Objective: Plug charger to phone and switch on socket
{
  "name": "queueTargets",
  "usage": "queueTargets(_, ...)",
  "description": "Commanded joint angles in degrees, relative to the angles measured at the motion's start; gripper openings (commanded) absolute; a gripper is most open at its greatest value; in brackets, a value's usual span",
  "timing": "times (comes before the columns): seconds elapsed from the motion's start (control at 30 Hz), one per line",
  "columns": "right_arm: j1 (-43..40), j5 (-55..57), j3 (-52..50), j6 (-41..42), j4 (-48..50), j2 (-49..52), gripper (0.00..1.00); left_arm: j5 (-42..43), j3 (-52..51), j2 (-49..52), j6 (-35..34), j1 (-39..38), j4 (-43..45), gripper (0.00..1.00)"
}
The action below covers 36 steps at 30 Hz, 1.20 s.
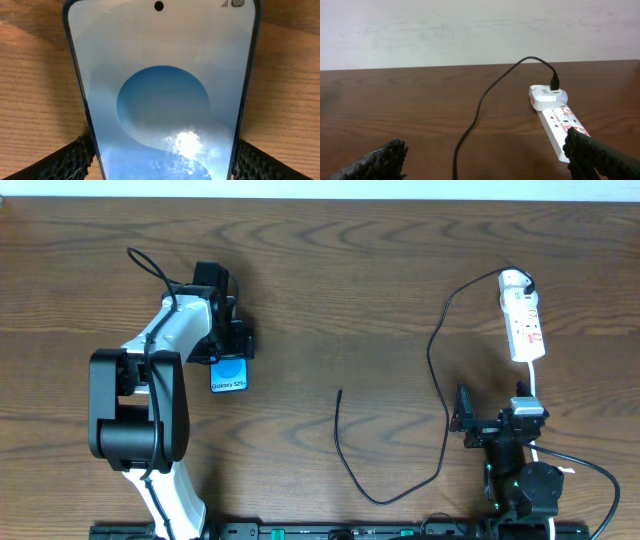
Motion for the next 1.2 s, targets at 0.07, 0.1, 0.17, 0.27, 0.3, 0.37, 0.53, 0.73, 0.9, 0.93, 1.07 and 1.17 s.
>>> queueTargets(0.07, 0.4, 0.2, -0.2, 0.5, -0.1, -0.2, 0.99, -1.6, -1.4, 1.8, 0.3, 0.1, 0.3, 0.88)
queueTargets(0.1, 0.4, 0.2, -0.2, 0.5, -0.1, -0.2, 0.99, -1.6, -1.4, 1.8, 0.3, 0.1, 0.3, 0.87)
queueTargets(0.17, 0.4, 0.2, -0.2, 0.5, -0.1, -0.2, 0.99, -1.6, -1.4, 1.8, 0.3, 0.1, 0.3, 0.87)
queueTargets(0.27, 0.4, 0.2, -0.2, 0.5, -0.1, -0.2, 0.99, -1.6, -1.4, 1.8, 0.3, 0.1, 0.3, 0.87)
queueTargets(0.3, 0.4, 0.2, -0.2, 0.5, -0.1, -0.2, 0.99, -1.6, -1.4, 1.8, 0.3, 0.1, 0.3, 0.85)
queueTargets(0.37, 0.4, 0.2, -0.2, 0.5, -0.1, -0.2, 0.99, -1.6, -1.4, 1.8, 0.3, 0.1, 0.3, 0.84)
queueTargets(0.53, 0.4, 0.2, -0.2, 0.5, -0.1, -0.2, 0.99, -1.6, -1.4, 1.8, 0.3, 0.1, 0.3, 0.84)
queueTargets(0.73, 0.4, 0.2, -0.2, 0.5, -0.1, -0.2, 0.99, -1.6, -1.4, 1.8, 0.3, 0.1, 0.3, 0.83)
queueTargets(0.9, 0.4, 0.2, -0.2, 0.5, -0.1, -0.2, 0.99, -1.6, -1.4, 1.8, 0.3, 0.1, 0.3, 0.82)
queueTargets(0.93, 0.4, 0.2, -0.2, 0.5, -0.1, -0.2, 0.99, -1.6, -1.4, 1.8, 0.3, 0.1, 0.3, 0.82)
queueTargets(1.07, 0.4, 0.2, -0.2, 0.5, -0.1, -0.2, 0.99, -1.6, -1.4, 1.8, 0.3, 0.1, 0.3, 0.82)
queueTargets(1.17, 0.4, 0.2, -0.2, 0.5, -0.1, -0.2, 0.99, -1.6, -1.4, 1.8, 0.3, 0.1, 0.3, 0.81)
